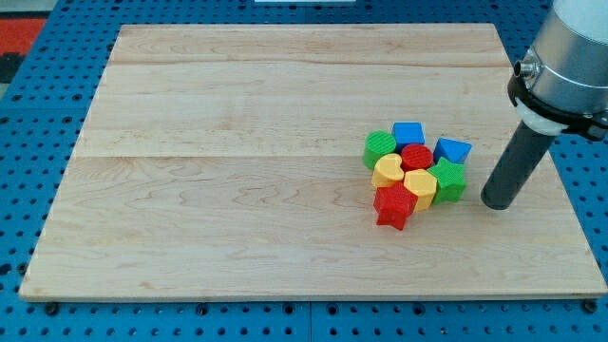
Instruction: Move the green star into the green circle
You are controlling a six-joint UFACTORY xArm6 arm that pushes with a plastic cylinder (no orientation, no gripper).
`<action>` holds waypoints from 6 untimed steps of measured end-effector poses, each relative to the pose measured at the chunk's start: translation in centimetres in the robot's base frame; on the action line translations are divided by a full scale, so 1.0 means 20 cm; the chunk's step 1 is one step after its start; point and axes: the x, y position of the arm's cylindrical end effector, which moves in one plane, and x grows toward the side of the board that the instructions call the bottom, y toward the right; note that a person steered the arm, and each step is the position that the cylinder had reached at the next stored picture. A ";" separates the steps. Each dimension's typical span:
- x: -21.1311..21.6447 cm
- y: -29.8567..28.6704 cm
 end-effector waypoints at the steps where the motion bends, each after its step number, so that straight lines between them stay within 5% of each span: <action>1: 0.00 0.00; 6: -0.23 -0.48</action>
